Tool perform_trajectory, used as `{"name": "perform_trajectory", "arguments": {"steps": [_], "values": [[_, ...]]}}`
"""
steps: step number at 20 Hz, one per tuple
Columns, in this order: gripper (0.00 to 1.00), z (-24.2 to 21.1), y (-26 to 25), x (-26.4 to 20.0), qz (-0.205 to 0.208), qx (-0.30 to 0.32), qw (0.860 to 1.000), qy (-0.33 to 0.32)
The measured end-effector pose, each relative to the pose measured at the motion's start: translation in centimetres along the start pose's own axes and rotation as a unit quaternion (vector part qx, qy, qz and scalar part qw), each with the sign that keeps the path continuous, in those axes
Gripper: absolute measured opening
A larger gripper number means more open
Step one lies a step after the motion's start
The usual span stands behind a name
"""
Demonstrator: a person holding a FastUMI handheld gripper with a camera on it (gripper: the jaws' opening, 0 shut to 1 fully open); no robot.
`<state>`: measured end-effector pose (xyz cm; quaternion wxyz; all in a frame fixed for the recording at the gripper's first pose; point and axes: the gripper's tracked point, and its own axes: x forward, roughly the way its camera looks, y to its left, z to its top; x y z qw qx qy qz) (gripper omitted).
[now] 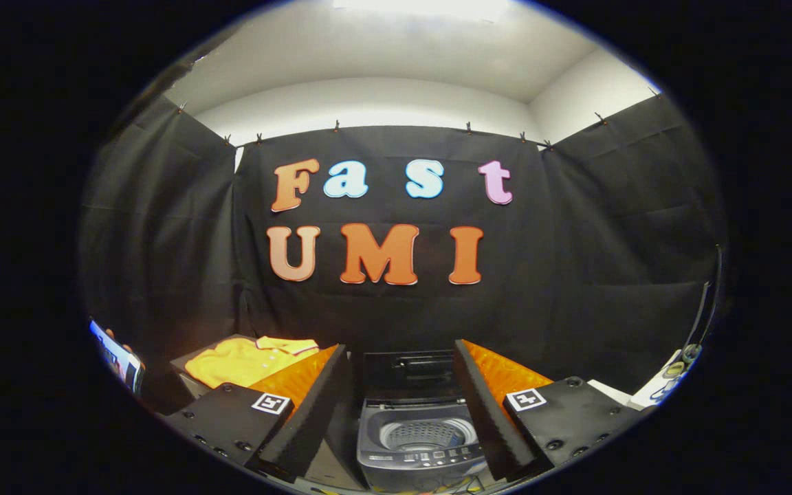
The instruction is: Put the clothes into the washing machine and then close the washing machine lid.
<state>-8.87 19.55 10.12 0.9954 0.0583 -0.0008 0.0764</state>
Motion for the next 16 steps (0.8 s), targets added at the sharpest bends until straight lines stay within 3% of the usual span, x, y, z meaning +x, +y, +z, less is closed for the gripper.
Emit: {"name": "perform_trajectory", "arguments": {"steps": [7,11,16], "values": [[0.99,1.3,14.2,10.5,0.107,0.019,0.994,0.017],[0.99,-1.5,20.8,15.3,0.139,0.01,0.988,0.06],[0.99,-7.7,25.7,21.0,0.147,0.008,0.979,0.142]]}}
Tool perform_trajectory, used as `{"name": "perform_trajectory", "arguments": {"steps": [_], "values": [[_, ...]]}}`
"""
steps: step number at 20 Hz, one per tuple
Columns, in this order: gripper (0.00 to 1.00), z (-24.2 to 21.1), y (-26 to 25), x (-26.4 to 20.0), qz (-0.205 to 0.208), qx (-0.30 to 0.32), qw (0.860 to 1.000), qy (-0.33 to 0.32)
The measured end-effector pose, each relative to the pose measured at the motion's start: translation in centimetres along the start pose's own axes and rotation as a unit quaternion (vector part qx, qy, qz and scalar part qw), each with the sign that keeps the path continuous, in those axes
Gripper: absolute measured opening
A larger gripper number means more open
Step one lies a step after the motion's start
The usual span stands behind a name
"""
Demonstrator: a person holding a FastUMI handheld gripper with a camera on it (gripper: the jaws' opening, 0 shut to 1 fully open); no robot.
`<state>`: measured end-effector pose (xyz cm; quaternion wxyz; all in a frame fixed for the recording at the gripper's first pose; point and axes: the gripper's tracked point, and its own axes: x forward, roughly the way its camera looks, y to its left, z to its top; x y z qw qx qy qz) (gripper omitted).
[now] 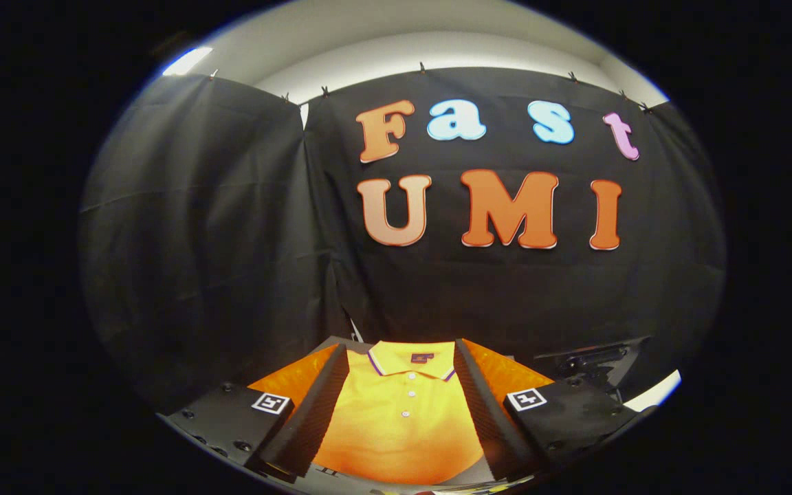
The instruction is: Put the clothes into the washing machine and then close the washing machine lid.
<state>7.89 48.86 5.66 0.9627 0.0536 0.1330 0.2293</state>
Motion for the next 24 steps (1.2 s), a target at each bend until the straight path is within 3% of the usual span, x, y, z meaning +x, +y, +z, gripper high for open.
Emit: {"name": "perform_trajectory", "arguments": {"steps": [7,11,13,15,20,23,24], "values": [[0.99,-8.4,-0.2,6.8,-0.035,0.02,0.99,0.134],[0.99,-13.0,-0.7,7.4,-0.042,0.05,0.976,0.209],[1.0,-12.3,-1.0,8.0,-0.037,0.073,0.978,0.192],[1.0,-12.4,-0.6,8.0,-0.02,0.049,0.979,0.196],[0.84,-12.7,0.2,8.2,0.03,0.047,0.974,0.219],[0.51,-12.1,0.5,8.5,0.053,0.047,0.971,0.227],[0.51,-12.3,0.9,8.1,0.069,0.047,0.967,0.243]]}}
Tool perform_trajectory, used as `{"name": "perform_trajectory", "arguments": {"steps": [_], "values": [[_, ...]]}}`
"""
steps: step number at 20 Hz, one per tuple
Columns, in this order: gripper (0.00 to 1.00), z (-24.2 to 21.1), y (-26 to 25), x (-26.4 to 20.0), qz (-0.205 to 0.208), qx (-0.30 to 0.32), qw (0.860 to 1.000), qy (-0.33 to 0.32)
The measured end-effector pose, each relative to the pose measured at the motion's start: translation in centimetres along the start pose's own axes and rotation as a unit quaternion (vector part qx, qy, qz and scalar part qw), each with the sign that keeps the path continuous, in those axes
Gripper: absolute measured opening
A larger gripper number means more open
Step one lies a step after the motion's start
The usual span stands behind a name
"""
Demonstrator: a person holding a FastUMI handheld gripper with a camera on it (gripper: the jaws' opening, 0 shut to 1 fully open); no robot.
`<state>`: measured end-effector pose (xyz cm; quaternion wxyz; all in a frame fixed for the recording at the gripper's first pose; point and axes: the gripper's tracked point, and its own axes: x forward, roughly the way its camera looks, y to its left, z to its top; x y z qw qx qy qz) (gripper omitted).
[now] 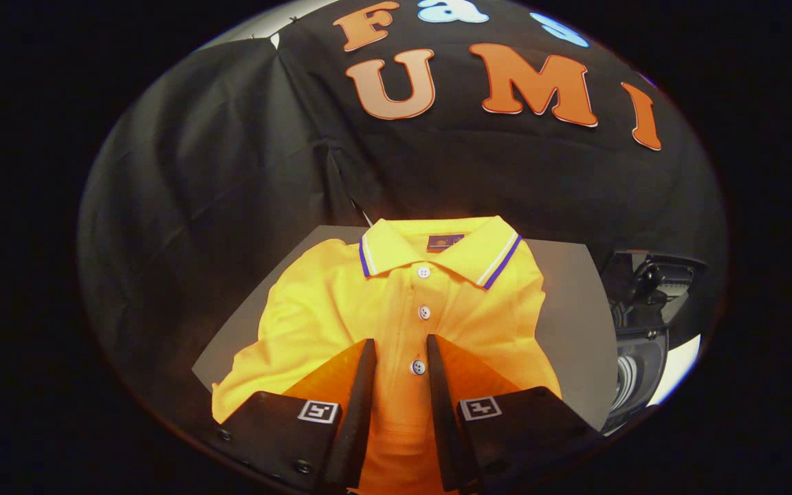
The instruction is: Put the clothes into the washing machine and then close the washing machine lid.
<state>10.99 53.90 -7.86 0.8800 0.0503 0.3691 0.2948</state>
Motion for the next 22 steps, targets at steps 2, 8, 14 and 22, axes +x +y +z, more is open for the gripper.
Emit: {"name": "perform_trajectory", "arguments": {"steps": [2,8,14,22], "values": [[0.26,0.0,0.5,0.2,0.013,0.01,1.0,0.0],[0.08,1.2,1.0,-0.3,0.075,0.072,0.987,-0.122],[0.08,5.2,2.9,-5.1,0.136,0.059,0.964,-0.219],[0.07,8.3,3.4,-14.5,0.167,0.043,0.936,-0.307]]}}
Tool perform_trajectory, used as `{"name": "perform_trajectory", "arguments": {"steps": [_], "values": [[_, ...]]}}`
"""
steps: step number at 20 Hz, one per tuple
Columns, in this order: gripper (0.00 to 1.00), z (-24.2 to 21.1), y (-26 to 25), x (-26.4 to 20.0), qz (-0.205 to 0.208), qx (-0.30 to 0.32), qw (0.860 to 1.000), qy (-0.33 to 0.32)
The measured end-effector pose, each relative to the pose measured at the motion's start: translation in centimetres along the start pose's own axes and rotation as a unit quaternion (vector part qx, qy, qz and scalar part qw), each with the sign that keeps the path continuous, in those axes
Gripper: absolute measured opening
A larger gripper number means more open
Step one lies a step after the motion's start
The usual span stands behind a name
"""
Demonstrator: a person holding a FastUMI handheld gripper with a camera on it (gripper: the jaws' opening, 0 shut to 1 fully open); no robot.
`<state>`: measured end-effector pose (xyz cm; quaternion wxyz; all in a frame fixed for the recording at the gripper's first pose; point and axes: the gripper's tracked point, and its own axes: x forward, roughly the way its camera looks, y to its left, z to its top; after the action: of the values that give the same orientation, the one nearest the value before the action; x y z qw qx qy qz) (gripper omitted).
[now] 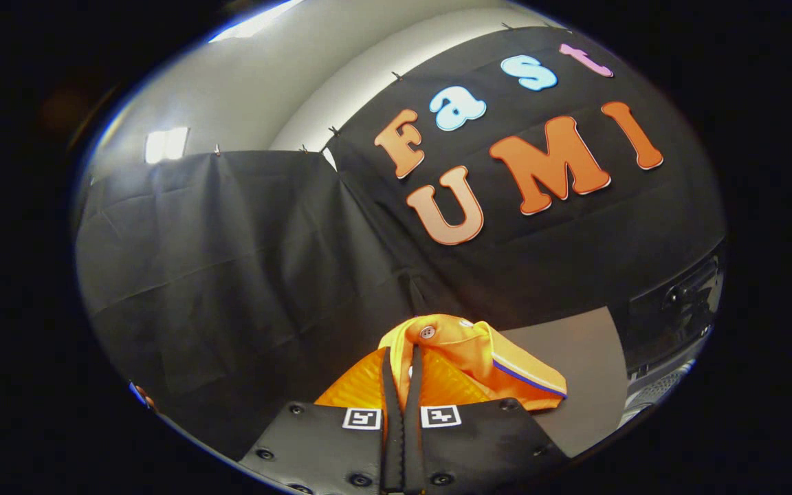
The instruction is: Put the clothes into the washing machine and then close the washing machine lid.
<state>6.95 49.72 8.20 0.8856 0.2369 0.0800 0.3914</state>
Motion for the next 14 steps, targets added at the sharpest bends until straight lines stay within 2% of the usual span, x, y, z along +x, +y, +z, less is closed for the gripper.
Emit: {"name": "perform_trajectory", "arguments": {"steps": [7,14], "values": [[0.07,7.0,-3.2,-6.0,-0.005,-0.031,0.998,-0.048],[0.07,13.4,-11.3,-14.1,-0.045,-0.047,0.993,-0.095]]}}
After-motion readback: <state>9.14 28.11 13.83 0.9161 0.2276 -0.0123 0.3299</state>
